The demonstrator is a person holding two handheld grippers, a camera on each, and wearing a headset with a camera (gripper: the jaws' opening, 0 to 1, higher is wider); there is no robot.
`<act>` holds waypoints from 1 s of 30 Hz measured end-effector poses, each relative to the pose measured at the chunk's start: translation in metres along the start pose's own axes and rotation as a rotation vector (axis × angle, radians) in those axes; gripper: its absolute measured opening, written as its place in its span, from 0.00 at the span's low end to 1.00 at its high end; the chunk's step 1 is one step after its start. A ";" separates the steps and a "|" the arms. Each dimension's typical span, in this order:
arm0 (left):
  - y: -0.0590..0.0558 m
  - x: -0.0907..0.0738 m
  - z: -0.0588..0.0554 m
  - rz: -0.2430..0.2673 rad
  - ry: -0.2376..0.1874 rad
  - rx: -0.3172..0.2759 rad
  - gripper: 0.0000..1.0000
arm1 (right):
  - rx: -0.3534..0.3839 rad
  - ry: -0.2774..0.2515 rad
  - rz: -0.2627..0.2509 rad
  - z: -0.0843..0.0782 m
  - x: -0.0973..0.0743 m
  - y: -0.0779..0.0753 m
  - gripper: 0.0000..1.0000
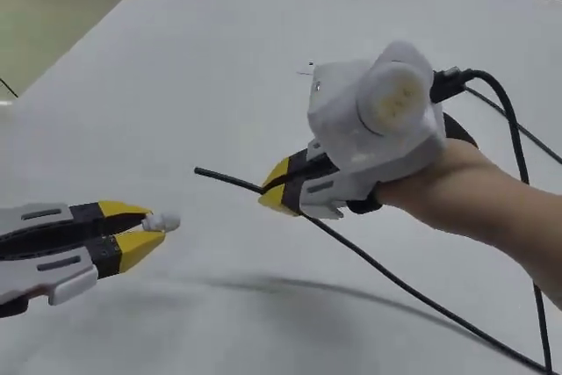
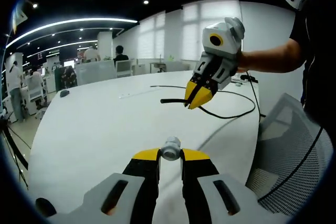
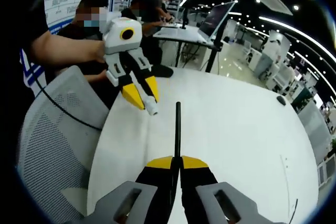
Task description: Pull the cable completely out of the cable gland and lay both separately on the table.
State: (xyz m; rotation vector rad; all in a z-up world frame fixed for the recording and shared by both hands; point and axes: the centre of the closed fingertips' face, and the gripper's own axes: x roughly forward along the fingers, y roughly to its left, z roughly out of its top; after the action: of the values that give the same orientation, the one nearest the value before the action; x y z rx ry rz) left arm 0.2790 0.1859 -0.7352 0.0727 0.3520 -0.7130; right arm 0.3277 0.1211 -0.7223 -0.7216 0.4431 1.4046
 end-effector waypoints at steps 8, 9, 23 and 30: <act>0.022 0.000 -0.016 0.113 0.005 -0.029 0.14 | 0.100 -0.081 -0.067 0.030 0.043 -0.023 0.00; 0.028 -0.001 -0.017 0.142 -0.001 -0.035 0.14 | 0.119 -0.088 -0.050 0.032 0.052 -0.023 0.00; 0.063 -0.003 -0.062 0.343 0.030 -0.157 0.14 | 0.197 -0.061 -0.079 0.021 0.131 -0.023 0.00; 0.070 -0.002 -0.073 0.392 0.048 -0.151 0.14 | 0.211 -0.055 -0.066 0.016 0.150 -0.018 0.00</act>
State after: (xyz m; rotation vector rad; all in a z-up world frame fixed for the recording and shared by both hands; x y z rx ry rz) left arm 0.3022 0.2530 -0.8066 0.0146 0.4217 -0.2962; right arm 0.3643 0.2411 -0.8078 -0.5211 0.5108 1.2900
